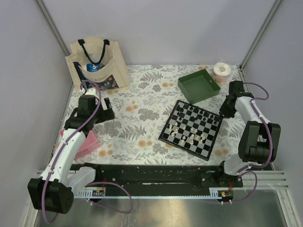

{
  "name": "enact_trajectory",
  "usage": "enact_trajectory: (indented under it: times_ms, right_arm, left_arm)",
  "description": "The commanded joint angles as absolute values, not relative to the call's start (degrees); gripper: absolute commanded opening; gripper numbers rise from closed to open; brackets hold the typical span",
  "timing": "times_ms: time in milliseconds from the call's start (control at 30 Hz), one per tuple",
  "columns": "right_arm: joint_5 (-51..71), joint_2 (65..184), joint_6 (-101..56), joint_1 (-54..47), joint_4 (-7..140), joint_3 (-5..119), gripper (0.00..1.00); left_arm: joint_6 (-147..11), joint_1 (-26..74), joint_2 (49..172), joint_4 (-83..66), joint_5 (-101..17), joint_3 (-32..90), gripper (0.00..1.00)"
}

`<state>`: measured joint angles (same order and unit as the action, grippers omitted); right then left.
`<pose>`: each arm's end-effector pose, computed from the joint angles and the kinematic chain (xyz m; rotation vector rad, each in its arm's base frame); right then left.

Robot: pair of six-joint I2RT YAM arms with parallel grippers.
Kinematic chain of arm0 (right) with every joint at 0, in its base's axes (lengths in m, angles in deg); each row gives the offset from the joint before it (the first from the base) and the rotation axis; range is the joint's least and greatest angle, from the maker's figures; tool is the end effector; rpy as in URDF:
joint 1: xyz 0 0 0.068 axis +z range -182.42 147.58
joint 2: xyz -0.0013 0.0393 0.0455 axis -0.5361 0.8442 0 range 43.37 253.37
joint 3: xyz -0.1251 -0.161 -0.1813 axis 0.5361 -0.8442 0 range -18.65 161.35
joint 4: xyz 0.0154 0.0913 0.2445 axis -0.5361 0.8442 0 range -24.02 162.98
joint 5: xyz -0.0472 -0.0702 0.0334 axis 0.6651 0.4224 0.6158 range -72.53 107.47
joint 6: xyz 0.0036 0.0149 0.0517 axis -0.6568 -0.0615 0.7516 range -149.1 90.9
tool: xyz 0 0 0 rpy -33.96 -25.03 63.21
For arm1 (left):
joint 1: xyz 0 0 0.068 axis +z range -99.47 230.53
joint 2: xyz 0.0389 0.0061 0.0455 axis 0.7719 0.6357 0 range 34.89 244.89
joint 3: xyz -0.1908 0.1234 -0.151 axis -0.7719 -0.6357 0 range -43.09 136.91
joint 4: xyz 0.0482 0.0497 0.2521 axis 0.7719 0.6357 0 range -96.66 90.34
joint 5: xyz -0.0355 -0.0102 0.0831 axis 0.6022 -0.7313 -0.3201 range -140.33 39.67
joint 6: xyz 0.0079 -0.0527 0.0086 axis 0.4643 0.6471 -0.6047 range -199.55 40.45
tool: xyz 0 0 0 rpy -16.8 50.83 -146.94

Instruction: Set up the chess pieces on the board

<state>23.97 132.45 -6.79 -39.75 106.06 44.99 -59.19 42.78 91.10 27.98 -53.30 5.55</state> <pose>0.3050 -0.0435 0.2269 0.7234 2.6041 -0.0757 0.2035 -0.0258 0.2865 -0.2806 2.2967 -0.1909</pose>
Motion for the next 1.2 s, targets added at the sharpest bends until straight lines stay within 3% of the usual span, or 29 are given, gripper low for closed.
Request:
enact_trajectory:
  times_ms: [0,900,1067,1133,1167]
  right_arm:
    - [22.4,133.8,-6.7,-40.3,102.7,45.9,0.08]
    - [19.3,142.1,-6.7,-40.3,99.6,46.9,0.11]
    - [19.2,141.5,-6.8,-40.2,99.5,46.5,0.22]
    - [19.1,140.8,-6.9,-40.3,99.6,46.4,0.33]
    - [19.1,140.7,-6.9,-40.2,99.8,46.6,0.34]
  left_arm:
    - [-59.9,43.0,90.1,26.7,-52.6,7.9,0.99]
    - [-59.9,43.0,90.8,26.8,-53.1,7.9,0.99]
    - [-59.8,43.0,91.1,26.8,-52.7,8.0,0.99]
    - [-59.8,43.0,91.0,26.8,-52.9,8.0,0.99]
    - [-59.9,43.0,91.0,26.7,-52.9,8.1,0.99]
